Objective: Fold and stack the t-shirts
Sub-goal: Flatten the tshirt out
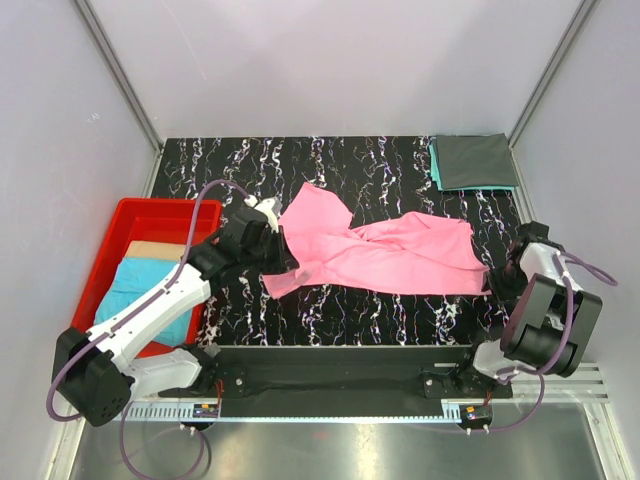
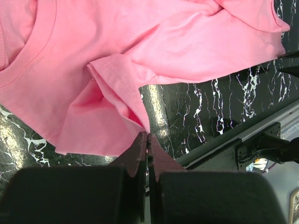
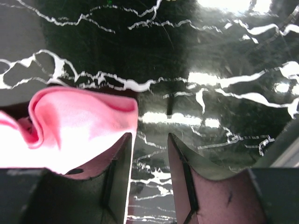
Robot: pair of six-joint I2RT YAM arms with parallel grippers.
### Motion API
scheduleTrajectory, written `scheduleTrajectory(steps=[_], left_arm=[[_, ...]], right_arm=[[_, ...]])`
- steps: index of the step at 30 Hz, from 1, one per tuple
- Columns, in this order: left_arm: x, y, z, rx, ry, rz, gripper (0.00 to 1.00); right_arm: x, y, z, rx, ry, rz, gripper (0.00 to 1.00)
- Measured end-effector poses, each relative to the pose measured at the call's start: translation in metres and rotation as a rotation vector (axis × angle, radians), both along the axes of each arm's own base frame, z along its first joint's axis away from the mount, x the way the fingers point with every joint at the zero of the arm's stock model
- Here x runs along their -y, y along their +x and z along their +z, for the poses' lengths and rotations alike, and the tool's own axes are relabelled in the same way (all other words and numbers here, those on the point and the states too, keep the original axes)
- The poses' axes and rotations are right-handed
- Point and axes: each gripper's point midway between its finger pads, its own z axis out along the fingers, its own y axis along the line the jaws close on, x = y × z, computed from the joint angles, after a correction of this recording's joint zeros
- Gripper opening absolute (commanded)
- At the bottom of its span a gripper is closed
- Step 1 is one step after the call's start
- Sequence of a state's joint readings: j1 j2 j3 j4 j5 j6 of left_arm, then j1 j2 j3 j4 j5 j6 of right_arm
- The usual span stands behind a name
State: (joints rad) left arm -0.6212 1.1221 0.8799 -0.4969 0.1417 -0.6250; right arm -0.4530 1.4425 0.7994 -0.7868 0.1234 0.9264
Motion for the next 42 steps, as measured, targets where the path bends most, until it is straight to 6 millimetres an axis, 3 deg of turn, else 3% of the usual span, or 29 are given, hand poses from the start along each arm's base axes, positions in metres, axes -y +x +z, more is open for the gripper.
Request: scheduleTrajectory(steps=[6,18,22,23,26,34,38,42], left_arm=[[0.005,0.000,0.002,0.001,-0.020,-0.017,0.00],[0.009,-0.003,0.003,-0.007,-0.042,-0.042,0.00],[0.011,-0.004,0.003,-0.006,-0.049,-0.048,0.00],[0.011,-0.004,0.004,-0.007,-0.050,-0.049,0.00],[0.011,-0.004,0.004,-0.008,-0.053,-0.051,0.00],[0.011,-0.002,0.005,-0.005,-0.056,-0.048,0.00],[0.006,-0.003,0.003,-0.009,-0.036,-0.045,0.00],[-0.003,0.003,0.015,0.019,0.008,-0.030,0.00]], right_arm=[[0.002,0.001,0.010,0.032,-0.022,-0.015,0.45],[0.012,0.007,-0.012,-0.011,-0.040,-0.019,0.41],[0.014,0.011,-0.013,0.007,-0.052,-0.015,0.27],[0.015,0.012,-0.013,0.012,-0.054,-0.015,0.15],[0.018,0.017,-0.013,0.034,-0.067,-0.008,0.00],[0.023,0.017,-0.009,0.032,-0.097,0.014,0.00],[0.021,0.017,0.015,0.080,-0.116,0.039,0.00],[0.022,0.037,0.078,0.263,-0.166,0.075,0.00]])
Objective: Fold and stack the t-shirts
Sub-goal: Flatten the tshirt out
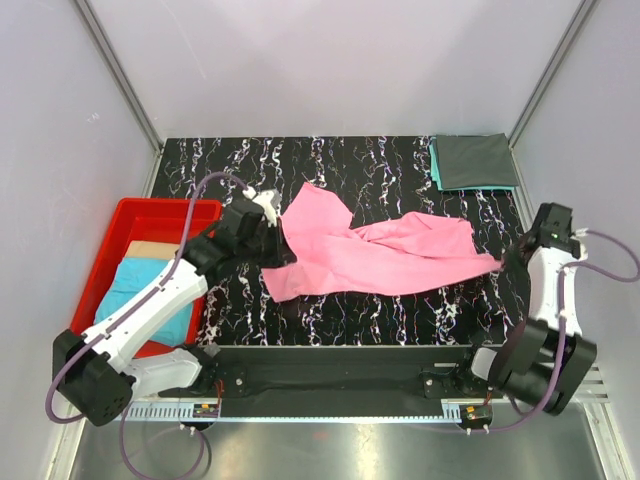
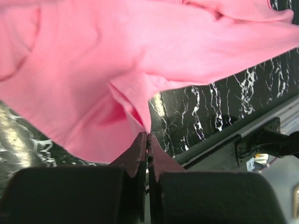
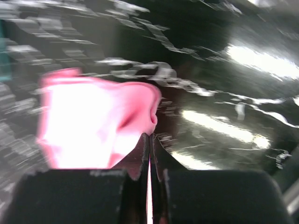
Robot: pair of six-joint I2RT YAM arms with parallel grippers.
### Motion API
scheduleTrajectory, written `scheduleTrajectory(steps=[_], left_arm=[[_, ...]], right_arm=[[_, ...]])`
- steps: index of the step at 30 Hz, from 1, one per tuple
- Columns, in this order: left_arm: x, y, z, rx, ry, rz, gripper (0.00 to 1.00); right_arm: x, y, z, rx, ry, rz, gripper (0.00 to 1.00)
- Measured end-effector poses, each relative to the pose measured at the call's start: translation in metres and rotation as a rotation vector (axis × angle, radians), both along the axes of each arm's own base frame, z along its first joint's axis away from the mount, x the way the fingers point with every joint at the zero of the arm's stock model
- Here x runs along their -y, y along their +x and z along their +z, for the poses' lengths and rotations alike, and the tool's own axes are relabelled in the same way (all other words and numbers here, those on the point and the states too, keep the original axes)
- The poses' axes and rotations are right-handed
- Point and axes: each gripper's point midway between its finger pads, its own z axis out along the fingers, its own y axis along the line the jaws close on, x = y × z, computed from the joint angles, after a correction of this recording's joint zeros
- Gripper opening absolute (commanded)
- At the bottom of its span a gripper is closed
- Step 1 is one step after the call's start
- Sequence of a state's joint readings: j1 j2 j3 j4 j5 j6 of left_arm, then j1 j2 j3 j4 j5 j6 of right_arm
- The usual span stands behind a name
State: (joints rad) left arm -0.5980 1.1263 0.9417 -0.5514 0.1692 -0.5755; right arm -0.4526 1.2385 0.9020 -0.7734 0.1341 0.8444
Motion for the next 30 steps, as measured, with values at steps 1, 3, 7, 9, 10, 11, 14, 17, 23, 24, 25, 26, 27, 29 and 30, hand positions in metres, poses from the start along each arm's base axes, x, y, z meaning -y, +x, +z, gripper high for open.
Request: scheduleTrajectory(steps=[1,3,7,9,10,11,14,17,23,24,25,26,27,29,30], left_arm=[[-0.002,0.004,0.009,0.024,0.011,0.007,0.00],[-0.006,0.013,0.031,0.093,0.022,0.018,0.00],[-0.019,0.030,0.086,0.266,0.048,0.062,0.00],[-0.027,0.037,0.118,0.362,0.053,0.088,0.00],[-0.031,0.039,0.134,0.407,0.055,0.105,0.00],[-0.036,0.042,0.148,0.450,0.058,0.120,0.00],[-0.047,0.045,0.183,0.541,0.072,0.156,0.00],[-0.058,0.047,0.220,0.589,0.099,0.189,0.00],[-0.078,0.035,0.292,0.676,0.067,0.257,0.00],[-0.083,0.029,0.302,0.691,0.051,0.267,0.00],[-0.088,0.021,0.312,0.707,0.029,0.276,0.00],[-0.092,0.014,0.321,0.723,0.005,0.285,0.00],[-0.095,0.006,0.330,0.738,-0.024,0.290,0.00],[-0.103,-0.014,0.347,0.769,-0.096,0.289,0.00],[-0.105,-0.025,0.354,0.781,-0.137,0.278,0.00]], right_arm=[[0.001,0.006,0.020,0.055,-0.019,0.016,0.00],[0.002,0.015,0.056,0.147,-0.057,0.040,0.00],[0.005,0.028,0.127,0.271,-0.130,0.086,0.00],[0.008,0.032,0.156,0.301,-0.160,0.106,0.00],[0.009,0.037,0.171,0.323,-0.171,0.121,0.00],[0.008,0.041,0.183,0.337,-0.172,0.139,0.00],[-0.001,0.056,0.206,0.347,-0.137,0.221,0.00],[-0.018,0.069,0.209,0.329,-0.085,0.319,0.00],[-0.058,0.062,0.241,0.327,-0.069,0.486,0.00],[-0.058,0.060,0.259,0.361,-0.096,0.496,0.00],[-0.059,0.057,0.275,0.397,-0.121,0.504,0.00],[-0.062,0.054,0.292,0.441,-0.144,0.515,0.00],[-0.065,0.050,0.304,0.474,-0.155,0.524,0.00],[-0.077,0.035,0.323,0.541,-0.163,0.550,0.00],[-0.083,0.026,0.328,0.560,-0.158,0.562,0.00]])
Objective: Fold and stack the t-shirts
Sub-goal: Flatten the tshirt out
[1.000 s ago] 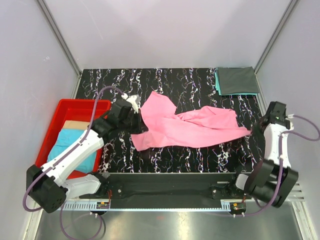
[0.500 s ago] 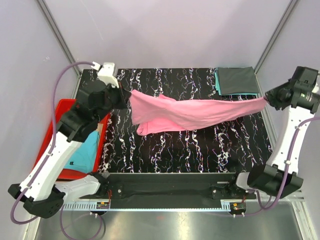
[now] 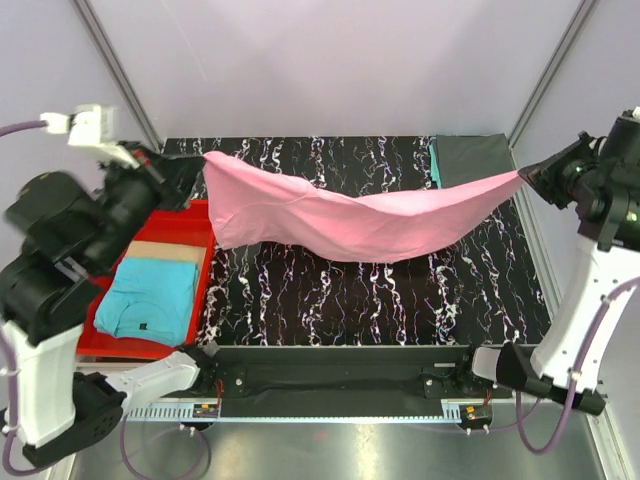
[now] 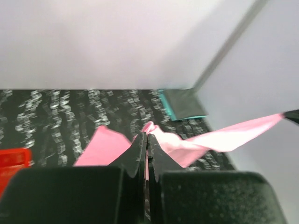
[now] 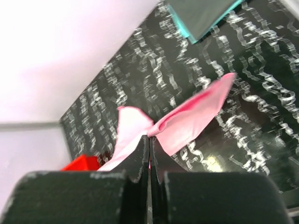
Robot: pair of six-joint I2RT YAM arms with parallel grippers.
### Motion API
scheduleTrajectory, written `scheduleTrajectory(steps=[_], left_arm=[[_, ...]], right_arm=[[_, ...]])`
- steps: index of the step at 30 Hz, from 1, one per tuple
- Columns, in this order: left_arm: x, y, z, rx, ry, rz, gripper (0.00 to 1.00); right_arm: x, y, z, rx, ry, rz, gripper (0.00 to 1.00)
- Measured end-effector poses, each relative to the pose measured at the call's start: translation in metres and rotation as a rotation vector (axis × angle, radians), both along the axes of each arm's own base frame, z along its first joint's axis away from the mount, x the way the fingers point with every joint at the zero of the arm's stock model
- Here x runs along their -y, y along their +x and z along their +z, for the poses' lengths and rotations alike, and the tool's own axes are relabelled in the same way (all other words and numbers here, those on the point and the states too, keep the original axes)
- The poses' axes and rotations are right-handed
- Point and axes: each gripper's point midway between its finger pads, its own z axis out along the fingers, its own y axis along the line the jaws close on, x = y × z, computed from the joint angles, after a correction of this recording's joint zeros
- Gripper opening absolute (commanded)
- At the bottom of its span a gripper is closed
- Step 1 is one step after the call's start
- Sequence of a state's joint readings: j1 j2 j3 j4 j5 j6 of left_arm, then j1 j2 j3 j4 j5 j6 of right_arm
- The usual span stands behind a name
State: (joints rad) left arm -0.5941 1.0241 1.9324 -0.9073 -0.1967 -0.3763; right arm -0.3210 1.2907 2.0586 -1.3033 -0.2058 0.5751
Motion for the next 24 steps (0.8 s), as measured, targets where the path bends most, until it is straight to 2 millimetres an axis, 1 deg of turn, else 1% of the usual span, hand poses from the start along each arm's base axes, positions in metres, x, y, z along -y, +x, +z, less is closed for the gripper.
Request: scheduleTrajectory(steps=[4,6,8,11,13,14,16,18,20,21,22,23,24], left_arm=[[-0.003,-0.040,0.019,0.044,-0.094,-0.102,0.00],[-0.005,-0.056,0.024,0.056,-0.127,-0.144,0.00],[-0.004,-0.067,0.026,0.061,-0.145,-0.177,0.00],[-0.002,-0.072,0.027,0.060,-0.146,-0.202,0.00],[0.000,-0.069,0.030,0.060,-0.136,-0.207,0.00],[0.002,-0.064,0.031,0.062,-0.122,-0.197,0.00],[0.004,-0.048,0.031,0.061,-0.094,-0.161,0.00],[0.008,-0.020,0.022,0.042,-0.045,-0.097,0.00],[0.013,0.009,0.009,0.013,0.007,-0.037,0.00],[0.018,0.028,-0.001,-0.009,0.042,-0.010,0.00],[0.025,0.049,-0.010,-0.031,0.076,0.017,0.00],[0.029,0.064,-0.015,-0.041,0.096,0.034,0.00],[0.036,0.085,-0.025,-0.058,0.126,0.051,0.00]], right_arm=[[-0.025,-0.041,0.020,0.081,0.016,0.046,0.00],[-0.035,-0.061,0.030,0.132,0.015,0.060,0.00],[-0.043,-0.081,0.037,0.179,0.011,0.064,0.00],[-0.051,-0.107,0.041,0.225,0.008,0.052,0.00],[-0.051,-0.113,0.039,0.235,0.011,0.037,0.00],[-0.051,-0.112,0.036,0.229,0.018,0.032,0.00],[-0.047,-0.097,0.026,0.210,0.043,0.022,0.00],[-0.040,-0.074,0.015,0.180,0.073,0.015,0.00],[-0.031,-0.040,0.001,0.144,0.110,0.012,0.00],[-0.027,-0.025,-0.005,0.129,0.122,0.009,0.00],[-0.020,0.000,-0.014,0.109,0.139,0.010,0.00],[-0.017,0.015,-0.019,0.101,0.144,0.015,0.00],[-0.014,0.036,-0.026,0.091,0.148,0.024,0.00]])
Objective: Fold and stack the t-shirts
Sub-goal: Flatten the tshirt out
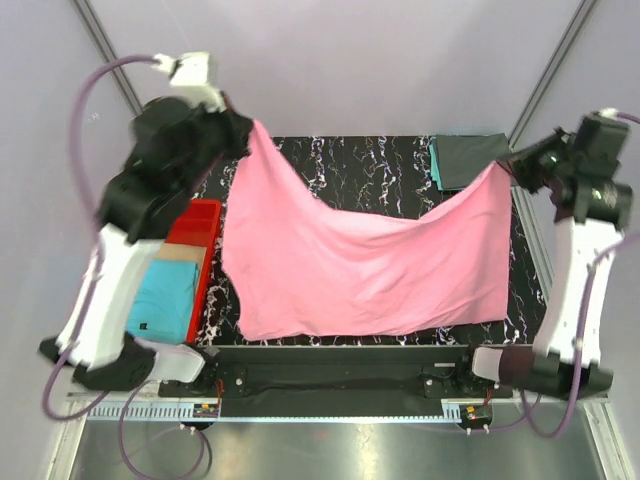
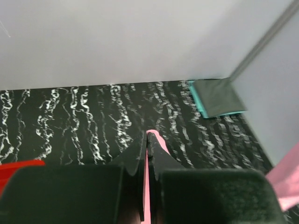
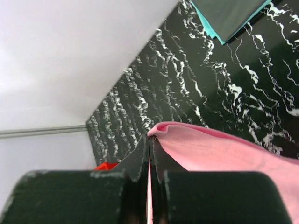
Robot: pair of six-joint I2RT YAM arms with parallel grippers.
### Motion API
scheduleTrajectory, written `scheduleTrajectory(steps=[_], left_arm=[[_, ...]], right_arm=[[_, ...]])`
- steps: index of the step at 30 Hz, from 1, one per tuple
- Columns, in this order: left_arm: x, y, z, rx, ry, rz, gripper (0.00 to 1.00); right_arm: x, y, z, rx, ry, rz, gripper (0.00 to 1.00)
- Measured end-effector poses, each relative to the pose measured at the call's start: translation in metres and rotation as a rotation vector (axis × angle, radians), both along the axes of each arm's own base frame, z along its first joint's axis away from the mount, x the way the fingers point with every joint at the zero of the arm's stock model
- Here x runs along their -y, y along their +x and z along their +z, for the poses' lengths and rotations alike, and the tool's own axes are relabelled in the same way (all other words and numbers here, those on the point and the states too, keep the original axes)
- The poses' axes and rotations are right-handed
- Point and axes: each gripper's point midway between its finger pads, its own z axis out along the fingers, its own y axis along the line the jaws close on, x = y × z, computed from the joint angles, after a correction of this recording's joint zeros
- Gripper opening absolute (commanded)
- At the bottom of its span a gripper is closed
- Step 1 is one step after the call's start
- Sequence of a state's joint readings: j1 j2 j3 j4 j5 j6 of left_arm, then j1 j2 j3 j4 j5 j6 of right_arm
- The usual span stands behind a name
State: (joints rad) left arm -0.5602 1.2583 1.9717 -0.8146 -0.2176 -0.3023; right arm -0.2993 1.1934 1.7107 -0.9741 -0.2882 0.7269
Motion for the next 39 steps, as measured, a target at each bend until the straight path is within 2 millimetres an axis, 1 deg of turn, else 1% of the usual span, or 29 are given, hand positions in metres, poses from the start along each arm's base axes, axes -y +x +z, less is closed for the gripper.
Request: scheduleTrajectory(steps=[3,4,5,7,8,9,10,11,12,13,14,16,17,18,20,21,23,24,25,26,27,28,29,30,34,36,37,38,39], left_arm=[[0.016,0.067,-0.031,-0.048,0.069,0.052,0.00],[0.017,0.093,-0.044,-0.074,0.084,0.077,0.00],[0.016,0.115,-0.058,-0.106,0.090,0.097,0.00],[0.006,0.169,-0.082,-0.151,0.068,0.147,0.00],[-0.003,0.192,-0.092,-0.169,0.053,0.175,0.00],[-0.009,0.210,-0.098,-0.173,0.039,0.197,0.00],[-0.019,0.229,-0.104,-0.174,0.021,0.224,0.00],[-0.028,0.242,-0.104,-0.162,0.004,0.248,0.00],[-0.035,0.249,-0.103,-0.148,-0.011,0.262,0.00],[-0.039,0.252,-0.098,-0.131,-0.026,0.269,0.00],[-0.039,0.252,-0.087,-0.099,-0.041,0.267,0.00],[-0.035,0.244,-0.051,0.001,-0.086,0.240,0.00],[-0.033,0.232,-0.029,0.057,-0.109,0.221,0.00],[-0.032,0.217,-0.010,0.102,-0.127,0.206,0.00],[-0.032,0.178,0.028,0.194,-0.163,0.169,0.00],[-0.034,0.152,0.047,0.252,-0.183,0.146,0.00],[-0.043,0.102,0.073,0.348,-0.213,0.122,0.00],[-0.047,0.077,0.077,0.385,-0.224,0.106,0.00],[-0.047,0.073,0.060,0.385,-0.223,0.099,0.00],[-0.056,0.036,0.069,0.442,-0.245,0.091,0.00],[-0.058,0.021,0.058,0.448,-0.251,0.083,0.00],[-0.060,0.010,0.039,0.444,-0.252,0.073,0.00],[-0.059,0.005,0.023,0.431,-0.250,0.067,0.00],[-0.058,0.004,-0.002,0.391,-0.238,0.060,0.00],[-0.053,0.015,-0.144,0.060,-0.135,0.069,0.00],[-0.055,0.008,-0.202,-0.096,-0.088,0.079,0.00],[-0.057,0.001,-0.225,-0.159,-0.070,0.083,0.00],[-0.058,-0.008,-0.244,-0.213,-0.063,0.084,0.00],[-0.059,-0.016,-0.257,-0.249,-0.064,0.083,0.00]], right_arm=[[0.000,0.057,-0.033,-0.075,0.008,0.042,0.00],[-0.013,0.076,-0.048,-0.112,0.007,0.086,0.00],[-0.020,0.094,-0.059,-0.146,0.006,0.109,0.00],[-0.035,0.132,-0.072,-0.178,0.005,0.159,0.00],[-0.042,0.154,-0.071,-0.176,0.004,0.181,0.00],[-0.047,0.175,-0.066,-0.153,-0.001,0.193,0.00],[-0.050,0.190,-0.058,-0.128,-0.006,0.201,0.00],[-0.050,0.209,-0.046,-0.079,-0.018,0.203,0.00],[-0.049,0.223,-0.032,-0.025,-0.034,0.200,0.00],[-0.045,0.228,-0.017,0.017,-0.056,0.186,0.00],[-0.042,0.229,-0.006,0.048,-0.075,0.173,0.00],[-0.032,0.220,0.023,0.114,-0.126,0.139,0.00],[-0.027,0.210,0.038,0.144,-0.152,0.118,0.00],[-0.022,0.197,0.049,0.161,-0.173,0.098,0.00],[-0.014,0.166,0.064,0.180,-0.210,0.055,0.00],[-0.010,0.144,0.073,0.191,-0.231,0.031,0.00],[-0.001,0.104,0.078,0.213,-0.273,-0.025,0.00],[0.001,0.084,0.077,0.219,-0.284,-0.044,0.00],[0.003,0.064,0.065,0.217,-0.294,-0.063,0.00],[0.004,0.050,0.048,0.213,-0.300,-0.079,0.00],[0.005,0.030,0.027,0.188,-0.299,-0.087,0.00],[0.005,0.016,0.002,0.154,-0.298,-0.093,0.00],[0.005,0.008,-0.020,0.114,-0.294,-0.094,0.00],[0.005,0.001,-0.045,0.065,-0.290,-0.091,0.00],[0.003,-0.014,-0.133,-0.150,-0.272,-0.061,0.00],[0.003,-0.026,-0.165,-0.249,-0.268,-0.050,0.00],[0.003,-0.032,-0.176,-0.289,-0.269,-0.050,0.00],[0.005,-0.037,-0.187,-0.327,-0.273,-0.055,0.00],[0.006,-0.042,-0.196,-0.357,-0.274,-0.057,0.00]])
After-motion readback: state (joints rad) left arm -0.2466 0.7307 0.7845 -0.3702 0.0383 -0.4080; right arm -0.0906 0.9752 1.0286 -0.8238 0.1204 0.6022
